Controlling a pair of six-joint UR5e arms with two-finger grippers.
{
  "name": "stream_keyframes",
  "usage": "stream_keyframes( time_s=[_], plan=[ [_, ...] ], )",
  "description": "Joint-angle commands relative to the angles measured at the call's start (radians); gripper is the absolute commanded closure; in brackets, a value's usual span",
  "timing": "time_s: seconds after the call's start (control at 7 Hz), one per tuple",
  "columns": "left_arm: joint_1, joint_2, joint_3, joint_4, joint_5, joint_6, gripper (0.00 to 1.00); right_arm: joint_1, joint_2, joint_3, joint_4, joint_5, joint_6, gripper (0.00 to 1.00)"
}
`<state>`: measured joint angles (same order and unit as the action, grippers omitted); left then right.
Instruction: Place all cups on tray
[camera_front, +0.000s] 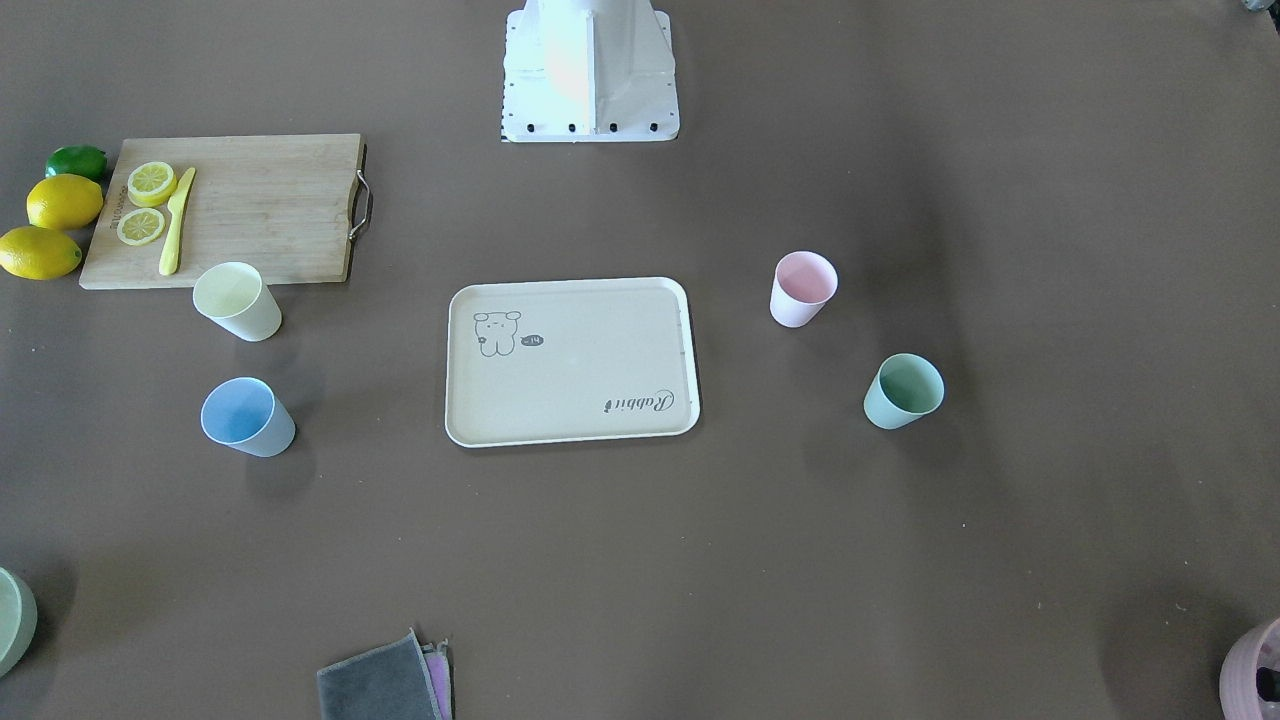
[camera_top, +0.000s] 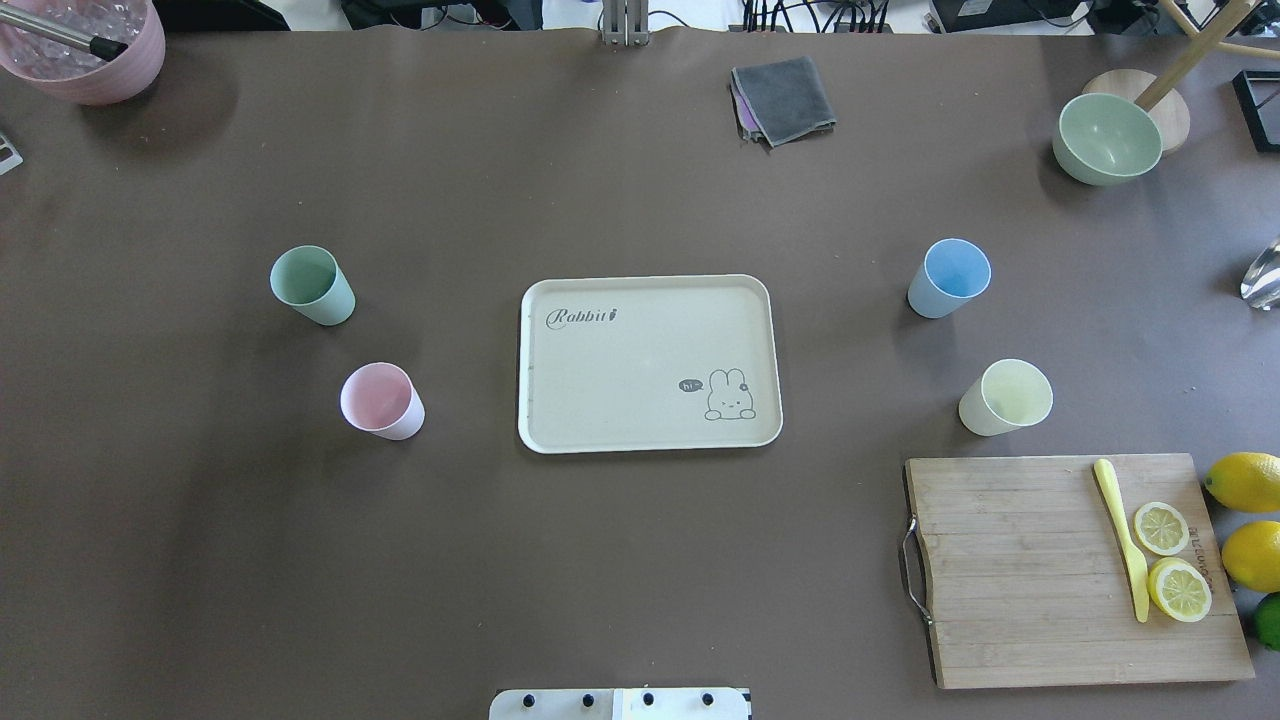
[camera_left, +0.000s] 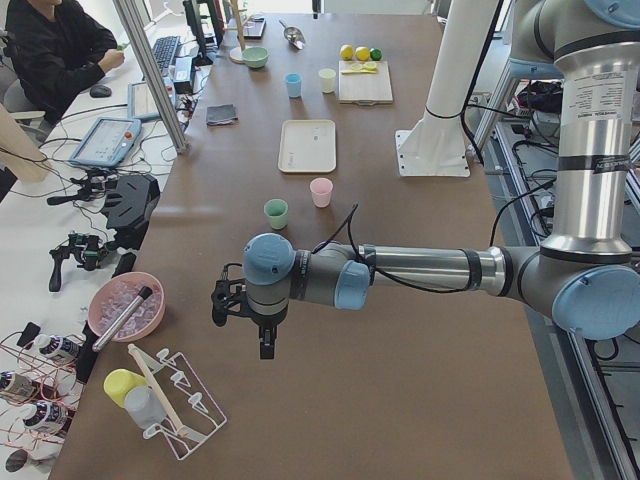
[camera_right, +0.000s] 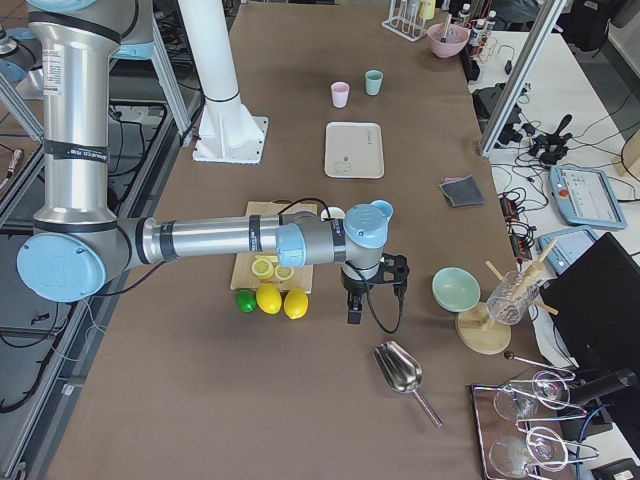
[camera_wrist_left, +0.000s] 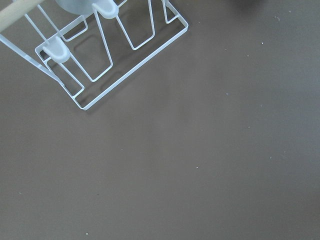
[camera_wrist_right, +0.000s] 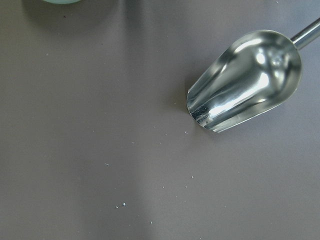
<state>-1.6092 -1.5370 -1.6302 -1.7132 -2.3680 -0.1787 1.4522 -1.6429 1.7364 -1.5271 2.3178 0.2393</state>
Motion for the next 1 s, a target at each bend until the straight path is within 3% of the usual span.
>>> stream_keyframes(
  time_s=[0.0,0.86],
  plan=[
    [-0.002,0.002,-0.006,-0.003,-0.001,0.001,0.02,0.001,0.002,-0.001,-0.001,0.002,0.000,0.00],
    [0.000,-0.006,-0.010,-0.003,-0.001,0.001,0.02,0.001,0.002,0.003,0.001,0.026,-0.008,0.00]
  ],
)
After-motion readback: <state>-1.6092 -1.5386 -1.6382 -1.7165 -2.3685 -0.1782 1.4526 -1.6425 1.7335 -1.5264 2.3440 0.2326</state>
